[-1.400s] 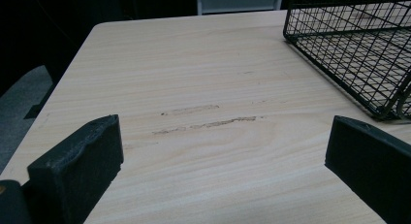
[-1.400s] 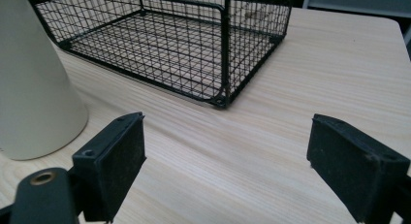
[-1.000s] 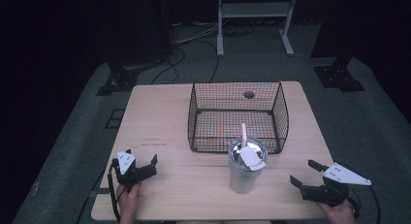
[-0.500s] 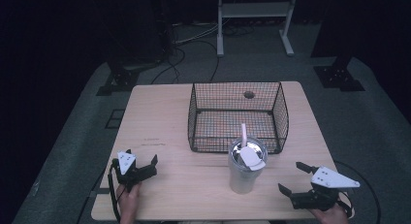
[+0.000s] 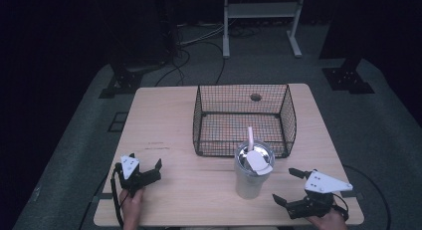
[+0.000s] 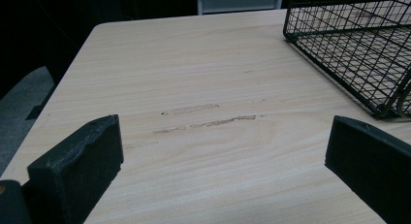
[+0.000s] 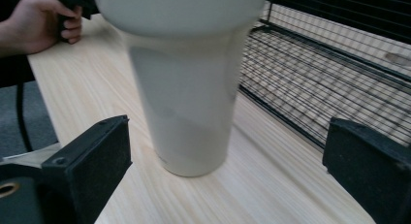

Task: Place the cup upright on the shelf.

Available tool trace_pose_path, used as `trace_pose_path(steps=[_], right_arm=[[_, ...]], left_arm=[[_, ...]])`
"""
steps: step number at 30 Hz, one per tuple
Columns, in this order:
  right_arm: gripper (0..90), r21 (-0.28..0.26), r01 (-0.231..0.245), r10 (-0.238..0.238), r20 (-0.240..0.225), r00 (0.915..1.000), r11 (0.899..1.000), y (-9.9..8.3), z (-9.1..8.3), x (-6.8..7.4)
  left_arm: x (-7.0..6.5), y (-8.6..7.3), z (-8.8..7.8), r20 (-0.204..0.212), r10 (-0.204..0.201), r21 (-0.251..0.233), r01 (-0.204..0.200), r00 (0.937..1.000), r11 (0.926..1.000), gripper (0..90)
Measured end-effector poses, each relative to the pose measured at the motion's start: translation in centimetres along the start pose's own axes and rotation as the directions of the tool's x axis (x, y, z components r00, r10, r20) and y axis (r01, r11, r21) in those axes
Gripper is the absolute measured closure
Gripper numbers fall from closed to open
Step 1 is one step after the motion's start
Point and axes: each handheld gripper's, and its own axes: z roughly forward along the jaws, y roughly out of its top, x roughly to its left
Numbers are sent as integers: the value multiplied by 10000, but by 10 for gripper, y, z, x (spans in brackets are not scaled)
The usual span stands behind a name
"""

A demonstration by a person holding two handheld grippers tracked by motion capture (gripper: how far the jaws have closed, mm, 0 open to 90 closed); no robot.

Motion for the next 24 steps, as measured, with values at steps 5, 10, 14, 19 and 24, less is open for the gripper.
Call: trace_pose_path(steps=[5,10,14,19,24], right_arm=[[27,55,176,-174,-346,9992,9998,3,10,6],[27,93,234,-228,-597,9980,9997,7,18,9],[27,111,262,-253,-712,9971,9996,11,25,10],[26,72,237,-230,-827,9963,9997,13,32,9],[25,-28,233,-234,-983,9949,9997,15,39,9]], left_arm=[[0,0,0,15,-12,3,12,10000,10000,0],[0,0,0,7,5,-15,-5,10000,10000,0],[0,0,-1,23,27,-19,-26,10000,10000,0],[0,0,0,-5,19,-9,-19,10000,10000,0],[0,0,0,-24,35,-8,-35,10000,10000,0]])
